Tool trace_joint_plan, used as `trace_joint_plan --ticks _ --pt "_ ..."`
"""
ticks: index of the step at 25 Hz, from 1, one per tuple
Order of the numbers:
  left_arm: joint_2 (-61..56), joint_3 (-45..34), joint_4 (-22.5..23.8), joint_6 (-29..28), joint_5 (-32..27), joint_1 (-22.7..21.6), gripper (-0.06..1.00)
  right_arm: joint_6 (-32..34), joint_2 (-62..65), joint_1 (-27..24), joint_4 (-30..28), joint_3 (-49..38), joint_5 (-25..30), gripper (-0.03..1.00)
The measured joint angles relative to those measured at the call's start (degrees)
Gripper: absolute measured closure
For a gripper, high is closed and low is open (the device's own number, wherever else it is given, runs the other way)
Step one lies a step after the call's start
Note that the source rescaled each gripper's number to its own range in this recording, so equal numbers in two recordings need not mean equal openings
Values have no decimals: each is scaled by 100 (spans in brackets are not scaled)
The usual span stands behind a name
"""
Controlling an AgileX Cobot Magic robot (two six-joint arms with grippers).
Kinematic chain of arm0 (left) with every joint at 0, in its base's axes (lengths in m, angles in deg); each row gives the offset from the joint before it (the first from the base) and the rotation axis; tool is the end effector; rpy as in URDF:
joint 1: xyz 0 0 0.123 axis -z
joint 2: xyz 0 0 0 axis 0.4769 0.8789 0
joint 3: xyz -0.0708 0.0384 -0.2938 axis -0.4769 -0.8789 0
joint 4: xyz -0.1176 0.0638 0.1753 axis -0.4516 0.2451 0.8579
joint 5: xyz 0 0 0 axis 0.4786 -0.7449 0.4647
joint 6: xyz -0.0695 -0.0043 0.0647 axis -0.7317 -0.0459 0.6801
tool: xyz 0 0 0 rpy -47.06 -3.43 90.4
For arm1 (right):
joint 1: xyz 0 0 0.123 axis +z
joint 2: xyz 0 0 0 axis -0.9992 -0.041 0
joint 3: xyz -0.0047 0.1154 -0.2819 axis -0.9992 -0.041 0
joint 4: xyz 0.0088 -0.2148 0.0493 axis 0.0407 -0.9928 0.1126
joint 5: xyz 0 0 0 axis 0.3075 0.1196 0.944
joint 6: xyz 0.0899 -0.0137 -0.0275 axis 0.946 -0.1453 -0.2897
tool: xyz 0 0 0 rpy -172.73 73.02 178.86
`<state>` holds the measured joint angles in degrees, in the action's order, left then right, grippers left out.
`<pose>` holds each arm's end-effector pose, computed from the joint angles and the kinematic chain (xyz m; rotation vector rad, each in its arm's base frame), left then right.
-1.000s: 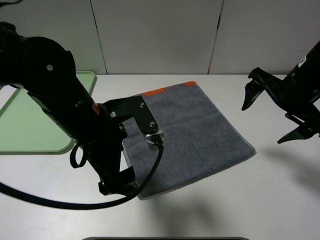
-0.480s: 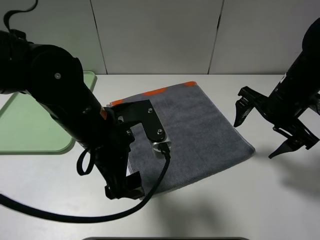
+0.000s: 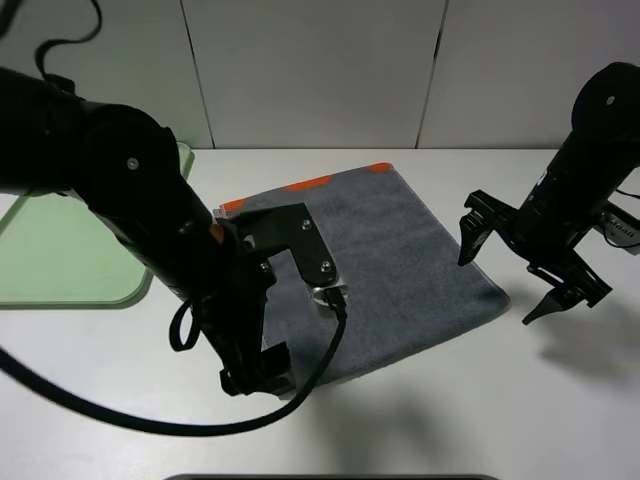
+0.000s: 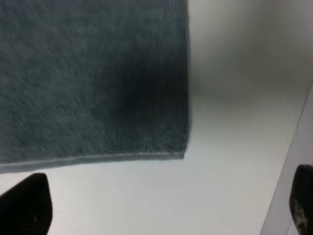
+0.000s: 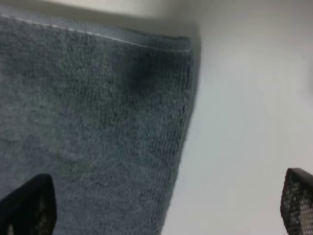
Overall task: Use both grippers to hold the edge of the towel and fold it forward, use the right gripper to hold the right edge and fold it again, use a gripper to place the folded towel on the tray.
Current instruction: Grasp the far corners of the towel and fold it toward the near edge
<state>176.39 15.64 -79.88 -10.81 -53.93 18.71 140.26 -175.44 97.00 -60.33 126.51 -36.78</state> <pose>0.1830 -0.2150 0.2128 1.5973 2.2634 -0.2899 0.2710 0.0581 0.1896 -1.4579 -2.7317 -0.2303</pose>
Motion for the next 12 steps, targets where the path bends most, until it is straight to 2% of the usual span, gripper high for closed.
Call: trace_joint_plan --ticks 4,12 --pt "308 6 -30 0 98 53 -4 -97 -176 0 0 0 -146 -3" --pt "762 11 -83 0 104 688 -4 -102 -404 0 0 -152 -664 -3"
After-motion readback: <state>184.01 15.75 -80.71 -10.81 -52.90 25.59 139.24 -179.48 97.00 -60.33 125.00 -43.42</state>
